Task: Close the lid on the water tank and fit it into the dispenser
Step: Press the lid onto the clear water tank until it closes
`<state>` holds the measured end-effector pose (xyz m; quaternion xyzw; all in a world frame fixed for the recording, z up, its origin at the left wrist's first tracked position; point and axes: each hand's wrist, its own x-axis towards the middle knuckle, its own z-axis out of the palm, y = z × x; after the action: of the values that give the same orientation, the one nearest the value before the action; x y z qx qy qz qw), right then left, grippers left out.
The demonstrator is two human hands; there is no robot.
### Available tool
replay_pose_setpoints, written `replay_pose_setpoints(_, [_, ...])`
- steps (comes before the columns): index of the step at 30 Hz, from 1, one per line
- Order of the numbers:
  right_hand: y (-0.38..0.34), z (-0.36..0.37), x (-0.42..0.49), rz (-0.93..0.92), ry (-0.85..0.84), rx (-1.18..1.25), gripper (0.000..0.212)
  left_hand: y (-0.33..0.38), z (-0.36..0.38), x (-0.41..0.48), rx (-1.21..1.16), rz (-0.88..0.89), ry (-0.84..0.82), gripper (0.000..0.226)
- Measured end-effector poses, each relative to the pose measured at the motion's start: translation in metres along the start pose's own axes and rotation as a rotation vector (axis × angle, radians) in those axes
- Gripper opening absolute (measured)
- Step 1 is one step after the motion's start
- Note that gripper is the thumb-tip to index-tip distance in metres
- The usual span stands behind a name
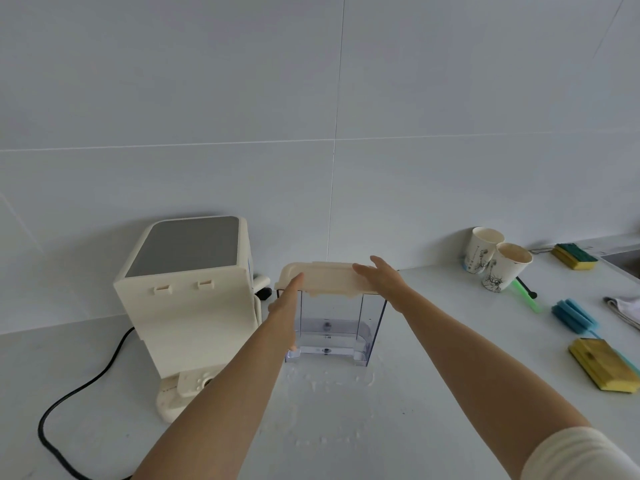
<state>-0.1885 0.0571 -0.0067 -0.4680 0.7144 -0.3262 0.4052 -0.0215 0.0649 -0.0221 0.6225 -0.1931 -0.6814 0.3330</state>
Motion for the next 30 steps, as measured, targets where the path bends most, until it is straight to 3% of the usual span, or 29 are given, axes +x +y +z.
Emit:
replay_pose_setpoints(6, [0.002,0.001,0.003,0.014,-0.009,-0.075,0.035,-0.002,0.007,0.005,-0.038,0.070,0.071,0.071])
replay_pose_setpoints(15, [0.006,-0.007,-0.009,0.061,-0.029,-0.105,0.046,0.001,0.013,-0.002,-0.044,0.222,0.122,0.053])
replay_pose_setpoints(20, [0.013,-0.012,-0.018,0.064,-0.042,-0.144,0.047,0.007,0.016,0.003,0.049,0.273,0.122,0.050])
replay_pose_setpoints(25, [0.019,-0.014,-0.031,0.048,-0.077,-0.161,0.037,0.017,0.020,0.013,0.150,0.321,0.124,0.018])
replay_pose_setpoints(30, [0.019,-0.008,-0.042,0.053,-0.108,-0.185,0.039,0.028,0.027,0.023,0.286,0.389,0.168,0.014])
